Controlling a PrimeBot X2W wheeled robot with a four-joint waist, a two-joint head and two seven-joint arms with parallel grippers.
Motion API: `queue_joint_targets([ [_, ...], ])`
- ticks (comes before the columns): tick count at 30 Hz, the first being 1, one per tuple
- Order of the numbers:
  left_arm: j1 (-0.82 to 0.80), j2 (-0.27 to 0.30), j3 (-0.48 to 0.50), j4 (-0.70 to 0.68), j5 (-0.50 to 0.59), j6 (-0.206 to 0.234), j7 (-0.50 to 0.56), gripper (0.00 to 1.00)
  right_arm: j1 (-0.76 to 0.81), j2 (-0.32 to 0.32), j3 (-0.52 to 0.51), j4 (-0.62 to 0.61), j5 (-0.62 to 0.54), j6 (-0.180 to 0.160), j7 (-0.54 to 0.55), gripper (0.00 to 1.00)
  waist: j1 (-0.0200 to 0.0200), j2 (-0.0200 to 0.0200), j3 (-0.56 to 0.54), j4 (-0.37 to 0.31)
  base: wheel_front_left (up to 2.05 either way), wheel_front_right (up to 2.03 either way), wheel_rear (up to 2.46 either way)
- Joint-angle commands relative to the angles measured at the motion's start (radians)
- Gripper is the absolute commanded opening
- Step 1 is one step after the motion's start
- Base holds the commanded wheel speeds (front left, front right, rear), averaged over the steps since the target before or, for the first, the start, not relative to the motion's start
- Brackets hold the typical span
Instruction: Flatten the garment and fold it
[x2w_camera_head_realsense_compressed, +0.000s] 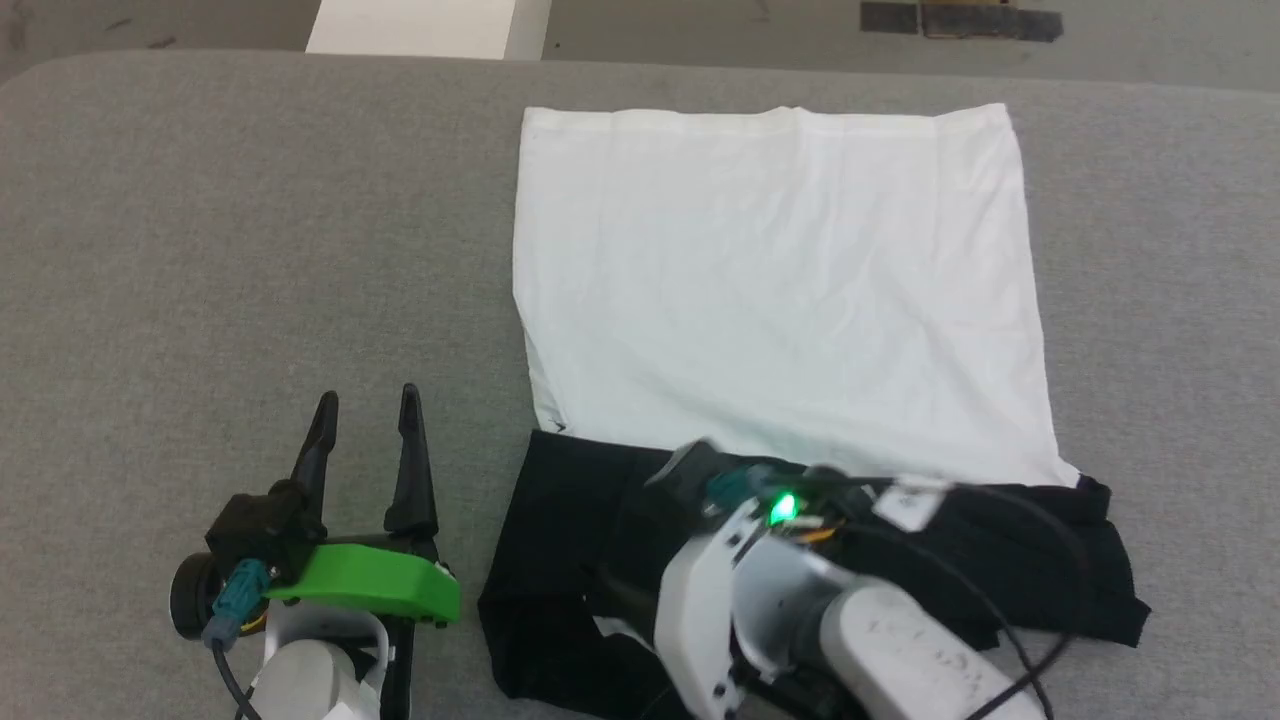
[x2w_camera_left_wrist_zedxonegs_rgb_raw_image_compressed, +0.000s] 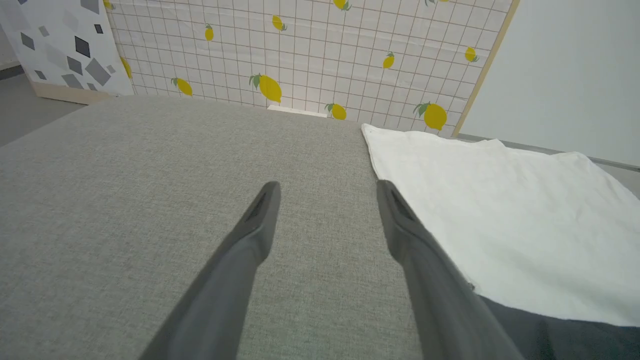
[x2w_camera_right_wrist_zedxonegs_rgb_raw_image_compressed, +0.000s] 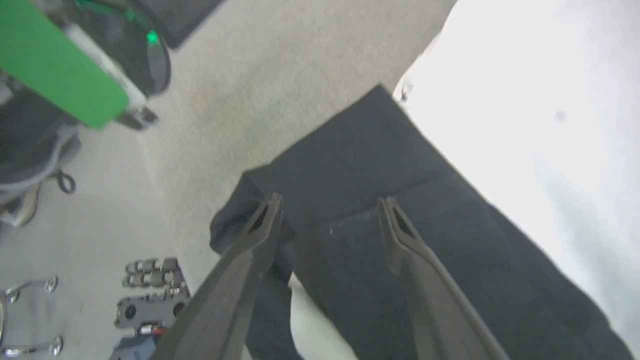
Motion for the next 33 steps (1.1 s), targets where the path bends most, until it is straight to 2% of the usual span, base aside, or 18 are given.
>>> queue_joint_targets([
  [1, -0.013, 0.002, -0.002, 0.003, 0.001, -0.004, -0.004, 1.0, -0.003, 0.006, -0.023, -0.027, 0.012, -0.001, -0.038, 1.0, 0.0, 0.0106, -0.015, -0.018, 0.0, 0.0, 0.0],
  [6, -0.038, 0.033, -0.01, 0.002, 0.009, -0.019, 0.01, 1.0, 0.037, 0.013, -0.154, -0.181, 0.025, -0.001, -0.193, 1.0, 0.0, 0.0106, -0.028, -0.059, 0.0, 0.0, 0.0],
  [11, -0.117, 0.08, -0.02, -0.025, 0.012, -0.043, 0.061, 1.0, 0.096, 0.015, -0.329, -0.328, -0.037, -0.001, -0.288, 1.0, 0.0, 0.0106, -0.008, -0.107, 0.0, 0.0, 0.0],
  [15, -0.238, 0.151, -0.043, -0.023, 0.024, -0.071, 0.145, 1.0, 0.139, 0.016, -0.461, -0.397, -0.093, -0.001, -0.335, 1.0, 0.0, 0.0106, 0.045, -0.151, 0.0, 0.0, 0.0],
  [19, -0.41, 0.215, -0.071, 0.017, -0.015, -0.092, 0.289, 1.0, 0.157, 0.016, -0.571, -0.413, -0.156, -0.001, -0.385, 1.0, 0.0, 0.0106, 0.128, -0.194, 0.0, 0.0, 0.0],
  [23, -0.584, 0.29, -0.115, 0.073, -0.042, -0.101, 0.441, 1.0, 0.146, 0.017, -0.625, -0.401, -0.165, -0.001, -0.435, 1.0, 0.0, 0.0106, 0.219, -0.235, 0.0, 0.0, 0.0],
  [28, -0.745, 0.361, -0.129, 0.158, -0.089, -0.103, 0.627, 1.0, 0.127, 0.018, -0.624, -0.375, -0.133, -0.001, -0.481, 1.0, 0.0, 0.0106, 0.303, -0.287, 0.0, 0.0, 0.0],
  [33, -0.856, 0.399, -0.117, 0.224, -0.134, -0.089, 0.822, 1.0, 0.093, 0.018, -0.611, -0.346, -0.115, -0.001, -0.509, 1.0, 0.0, 0.0106, 0.367, -0.325, 0.0, 0.0, 0.0],
])
